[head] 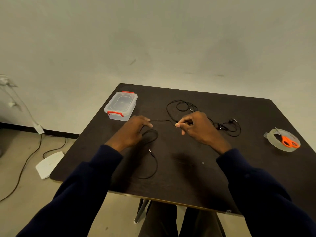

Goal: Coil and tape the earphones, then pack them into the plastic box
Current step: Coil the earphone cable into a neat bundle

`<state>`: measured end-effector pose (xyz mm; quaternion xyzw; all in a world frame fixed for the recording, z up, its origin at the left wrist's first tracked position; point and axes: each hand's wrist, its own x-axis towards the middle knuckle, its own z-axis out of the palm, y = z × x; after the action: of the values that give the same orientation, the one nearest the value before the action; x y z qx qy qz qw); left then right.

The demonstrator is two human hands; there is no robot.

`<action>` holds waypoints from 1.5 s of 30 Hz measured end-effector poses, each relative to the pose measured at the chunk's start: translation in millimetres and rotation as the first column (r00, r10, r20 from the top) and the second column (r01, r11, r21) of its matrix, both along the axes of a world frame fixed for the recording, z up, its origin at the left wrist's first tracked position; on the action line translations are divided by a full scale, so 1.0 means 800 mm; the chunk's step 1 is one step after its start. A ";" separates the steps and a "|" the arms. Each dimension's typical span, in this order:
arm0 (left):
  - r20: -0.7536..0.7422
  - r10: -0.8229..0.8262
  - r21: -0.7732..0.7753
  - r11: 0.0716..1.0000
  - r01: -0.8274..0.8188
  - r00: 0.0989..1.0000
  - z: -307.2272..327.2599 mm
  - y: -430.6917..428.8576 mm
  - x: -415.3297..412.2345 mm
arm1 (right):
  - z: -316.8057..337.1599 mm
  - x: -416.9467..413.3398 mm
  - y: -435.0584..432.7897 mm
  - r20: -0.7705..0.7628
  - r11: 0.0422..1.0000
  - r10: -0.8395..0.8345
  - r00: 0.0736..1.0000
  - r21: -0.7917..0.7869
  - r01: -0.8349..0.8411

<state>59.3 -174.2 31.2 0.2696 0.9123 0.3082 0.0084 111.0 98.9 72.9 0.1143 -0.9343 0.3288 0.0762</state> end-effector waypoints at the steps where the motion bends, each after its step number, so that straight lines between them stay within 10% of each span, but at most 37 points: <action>1: 0.002 -0.003 0.025 1.000 0.003 1.000 0.004 0.005 0.003 | 0.001 -0.002 -0.007 -0.002 1.000 0.011 1.000 0.006 -0.011; 14: -0.015 -0.048 0.433 0.900 0.050 0.999 0.007 0.032 0.017 | 0.013 -0.022 -0.065 -0.030 0.989 0.113 0.993 -0.096 -0.115; 21: 0.577 -0.166 0.729 0.547 -0.412 0.800 -0.004 0.002 0.004 | 0.013 -0.009 -0.032 -0.009 0.993 0.099 0.995 -0.067 -0.100; 26: 0.582 -0.028 0.561 0.737 -0.376 0.813 -0.005 -0.003 0.009 | 0.008 -0.005 -0.025 0.006 0.999 0.030 1.000 -0.046 -0.029; 30: 0.190 0.154 0.177 0.966 -0.188 0.970 -0.004 0.006 0.010 | 0.004 -0.011 -0.058 0.041 0.996 0.090 0.995 -0.005 -0.090; 34: -0.091 -0.037 0.211 0.976 0.056 0.995 0.000 0.004 0.025 | -0.002 -0.019 -0.079 0.056 0.993 0.114 0.992 0.025 -0.115; 45: -0.001 0.124 0.352 0.929 -0.116 0.992 0.000 0.006 0.016 | 0.003 -0.012 -0.048 0.101 0.999 0.033 0.994 0.019 -0.035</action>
<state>72.0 -169.5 31.2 0.2142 0.8574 0.4628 -0.0693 101.2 60.4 75.3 0.1143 -0.9383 0.3255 0.0221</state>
